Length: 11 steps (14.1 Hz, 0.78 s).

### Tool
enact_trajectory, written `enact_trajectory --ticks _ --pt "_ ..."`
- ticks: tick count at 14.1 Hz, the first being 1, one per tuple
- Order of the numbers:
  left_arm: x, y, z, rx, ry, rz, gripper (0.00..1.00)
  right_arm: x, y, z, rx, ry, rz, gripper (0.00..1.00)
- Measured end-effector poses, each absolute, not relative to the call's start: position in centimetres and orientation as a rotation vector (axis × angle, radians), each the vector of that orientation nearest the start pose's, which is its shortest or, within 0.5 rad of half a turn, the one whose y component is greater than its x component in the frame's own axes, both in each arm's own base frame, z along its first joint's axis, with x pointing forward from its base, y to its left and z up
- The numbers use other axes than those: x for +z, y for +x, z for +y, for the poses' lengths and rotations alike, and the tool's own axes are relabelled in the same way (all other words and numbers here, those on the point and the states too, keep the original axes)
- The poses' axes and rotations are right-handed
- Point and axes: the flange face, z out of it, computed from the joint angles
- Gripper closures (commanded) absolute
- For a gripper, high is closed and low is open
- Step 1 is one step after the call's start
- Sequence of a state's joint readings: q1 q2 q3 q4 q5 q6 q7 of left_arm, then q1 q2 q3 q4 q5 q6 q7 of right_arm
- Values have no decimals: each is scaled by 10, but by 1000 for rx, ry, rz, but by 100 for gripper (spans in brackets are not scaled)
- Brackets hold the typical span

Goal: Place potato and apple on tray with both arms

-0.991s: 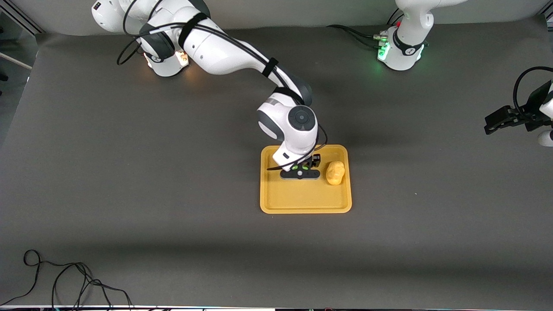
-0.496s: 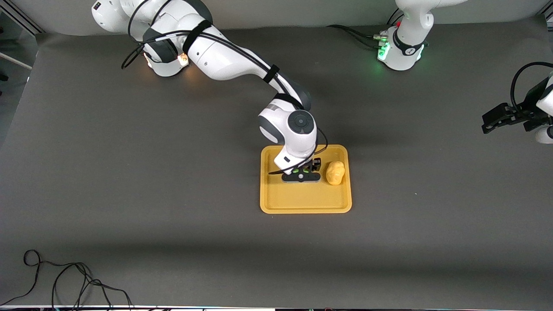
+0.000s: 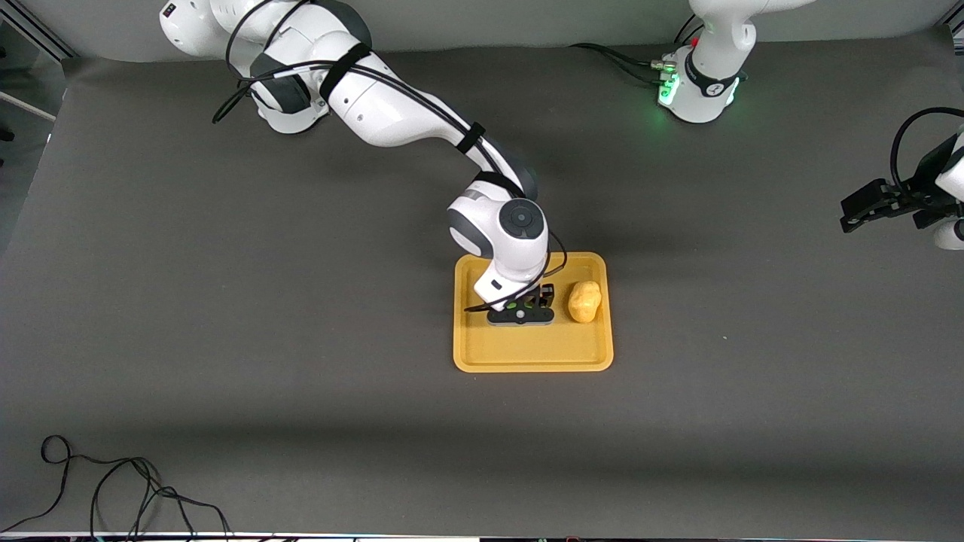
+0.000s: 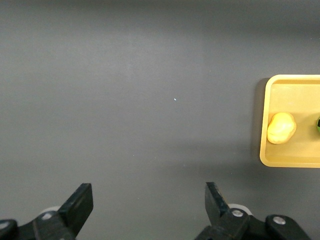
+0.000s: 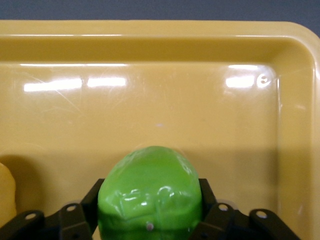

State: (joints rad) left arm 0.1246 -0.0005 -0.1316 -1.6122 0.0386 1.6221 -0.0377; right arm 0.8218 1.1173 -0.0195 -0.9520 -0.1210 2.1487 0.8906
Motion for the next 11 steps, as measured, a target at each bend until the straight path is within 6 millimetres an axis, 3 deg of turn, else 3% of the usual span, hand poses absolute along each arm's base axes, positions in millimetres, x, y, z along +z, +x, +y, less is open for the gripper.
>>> enact_trajectory --ticks 3,5,7,9,11 --pt "610 558 0 -17 -3103 -45 0 192 553 571 -238 -3147 27 0" --pt "610 558 0 -18 -3103 -45 0 214 556 573 -232 -3156 36 0" --pt "610 558 0 -18 -3103 -45 0 257 556 570 -203 -3187 56 0" --pt "610 558 0 -19 -3103 -45 0 323 555 559 -179 -3217 84 0" --pt "611 558 0 -21 -3103 -45 0 390 560 532 -157 -3245 64 0"
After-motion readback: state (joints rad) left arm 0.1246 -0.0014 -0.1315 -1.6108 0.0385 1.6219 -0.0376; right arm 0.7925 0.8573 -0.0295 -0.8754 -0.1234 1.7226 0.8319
